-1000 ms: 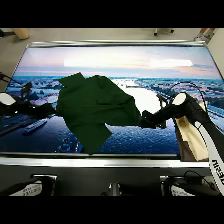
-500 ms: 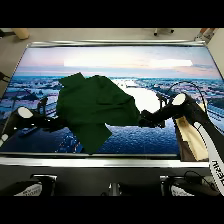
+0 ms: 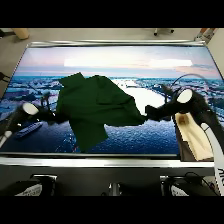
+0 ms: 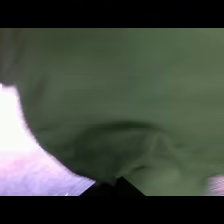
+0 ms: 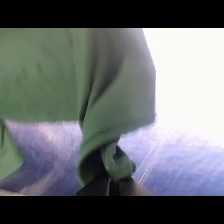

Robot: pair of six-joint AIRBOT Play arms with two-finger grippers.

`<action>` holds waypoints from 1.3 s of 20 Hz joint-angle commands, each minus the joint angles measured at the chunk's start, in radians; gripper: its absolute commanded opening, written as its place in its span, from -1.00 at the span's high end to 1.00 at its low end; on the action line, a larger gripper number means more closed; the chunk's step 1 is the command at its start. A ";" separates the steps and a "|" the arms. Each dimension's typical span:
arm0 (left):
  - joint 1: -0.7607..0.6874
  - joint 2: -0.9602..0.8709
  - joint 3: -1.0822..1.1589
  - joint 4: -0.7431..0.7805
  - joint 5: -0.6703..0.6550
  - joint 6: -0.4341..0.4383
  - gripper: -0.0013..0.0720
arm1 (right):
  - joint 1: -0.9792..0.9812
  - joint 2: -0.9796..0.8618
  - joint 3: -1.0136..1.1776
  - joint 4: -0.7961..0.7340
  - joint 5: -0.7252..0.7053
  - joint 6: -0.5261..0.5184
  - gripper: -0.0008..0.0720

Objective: Fold the shirts.

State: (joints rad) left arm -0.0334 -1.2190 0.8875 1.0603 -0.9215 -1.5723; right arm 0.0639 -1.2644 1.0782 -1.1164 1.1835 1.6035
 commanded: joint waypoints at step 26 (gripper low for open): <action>0.003 0.161 0.958 0.464 -0.395 -0.050 0.90 | 0.000 0.093 0.733 -0.581 0.418 0.151 0.93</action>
State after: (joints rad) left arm -0.0315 -0.9283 1.9083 1.4647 -1.1786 -1.6554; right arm 0.0650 -1.0016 1.8679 -1.6974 1.5055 1.7443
